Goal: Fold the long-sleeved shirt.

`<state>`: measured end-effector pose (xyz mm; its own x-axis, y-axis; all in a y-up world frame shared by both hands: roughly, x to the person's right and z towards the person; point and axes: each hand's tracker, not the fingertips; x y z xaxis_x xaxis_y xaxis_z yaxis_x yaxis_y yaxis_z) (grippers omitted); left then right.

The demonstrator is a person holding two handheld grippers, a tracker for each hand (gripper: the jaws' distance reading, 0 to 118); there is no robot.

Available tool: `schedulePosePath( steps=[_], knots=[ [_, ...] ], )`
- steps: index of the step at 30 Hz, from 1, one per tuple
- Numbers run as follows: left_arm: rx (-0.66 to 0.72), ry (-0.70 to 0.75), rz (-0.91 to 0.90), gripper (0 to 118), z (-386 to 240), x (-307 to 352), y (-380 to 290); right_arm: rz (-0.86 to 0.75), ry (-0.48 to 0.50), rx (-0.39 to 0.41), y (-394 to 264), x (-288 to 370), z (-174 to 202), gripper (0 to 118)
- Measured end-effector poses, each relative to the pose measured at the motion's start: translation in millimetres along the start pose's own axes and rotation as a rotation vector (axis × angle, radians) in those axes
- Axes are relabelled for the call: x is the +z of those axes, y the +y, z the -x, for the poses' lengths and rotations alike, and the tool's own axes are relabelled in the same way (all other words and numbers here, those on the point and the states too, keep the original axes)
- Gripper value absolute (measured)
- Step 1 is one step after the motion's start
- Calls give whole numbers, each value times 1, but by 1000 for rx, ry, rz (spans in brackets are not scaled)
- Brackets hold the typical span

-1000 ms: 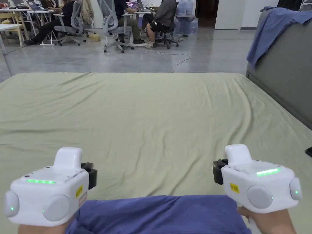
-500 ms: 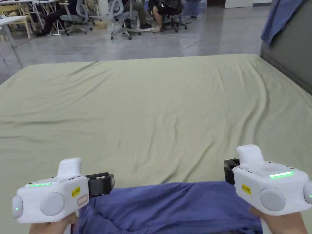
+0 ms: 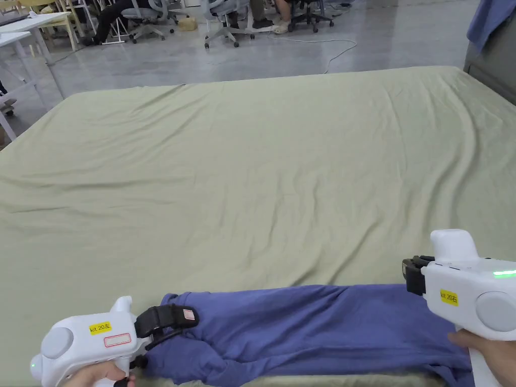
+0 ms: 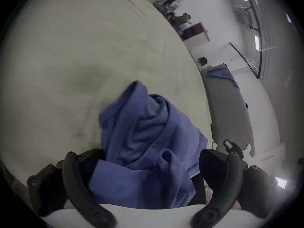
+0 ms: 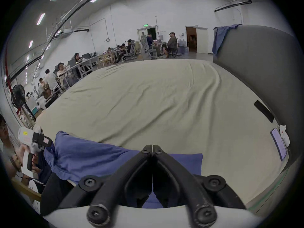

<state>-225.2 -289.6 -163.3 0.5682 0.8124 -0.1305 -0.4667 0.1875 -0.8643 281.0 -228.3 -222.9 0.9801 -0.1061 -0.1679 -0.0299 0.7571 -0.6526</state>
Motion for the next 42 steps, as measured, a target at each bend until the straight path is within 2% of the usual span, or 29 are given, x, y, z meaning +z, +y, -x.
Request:
schedulePosePath(
  steps=[1, 2, 3, 5, 7, 8, 9, 10, 11, 12, 14, 19, 23, 28, 32, 35, 42],
  knots=[
    [7, -61, 20, 114, 10, -4, 8, 5, 2, -9, 0, 0, -1, 0],
    [-84, -36, -23, 114, 16, -9, 11, 6, 4, -15, -1, -1, -2, 0],
    [-56, -82, 10, 114, 21, -14, 12, 10, 4, -20, -1, -2, -3, 0],
    [-91, -116, 23, 114, 22, -22, 14, 16, -4, -27, -3, -2, -4, 0],
    [-181, -75, 62, 108, 15, -31, 14, 27, -9, -40, -3, -4, -5, 0],
    [-232, -3, 62, 96, 9, -35, 13, 32, -7, -48, -4, -3, -5, 0],
    [-270, 72, 46, 71, 7, -38, 12, 33, -5, -53, -4, -3, -5, 0],
    [-242, 145, 14, 28, 8, -39, 11, 34, -6, -59, -4, -3, -5, 0],
    [-187, 109, 23, 25, 15, -36, 14, 34, -7, -60, -4, -3, -6, 0],
    [-137, 7, 24, 25, 20, -28, 16, 32, -9, -60, -4, -3, -5, 0],
    [-249, 87, 20, 25, 11, -27, 11, 29, -13, -56, -3, -3, -5, 0],
    [-360, 203, -12, 25, -17, -22, 15, 32, -13, -61, -3, -3, -7, 0],
    [-330, 239, -143, 25, -20, 8, 26, 19, -24, -55, -1, 1, -8, 0],
    [-389, 451, -244, 25, -17, 48, 36, 18, -22, -71, -1, 3, -13, 0],
    [-344, 421, -298, 25, -9, 78, 40, 22, -18, -74, -1, 3, -14, 0],
    [-328, 407, -276, 25, -28, 79, 26, 18, -12, -71, 0, 4, -13, 0],
    [-371, 192, -121, 25, -114, 36, 14, 26, 4, -63, 0, 2, -11, 0]
  ],
)
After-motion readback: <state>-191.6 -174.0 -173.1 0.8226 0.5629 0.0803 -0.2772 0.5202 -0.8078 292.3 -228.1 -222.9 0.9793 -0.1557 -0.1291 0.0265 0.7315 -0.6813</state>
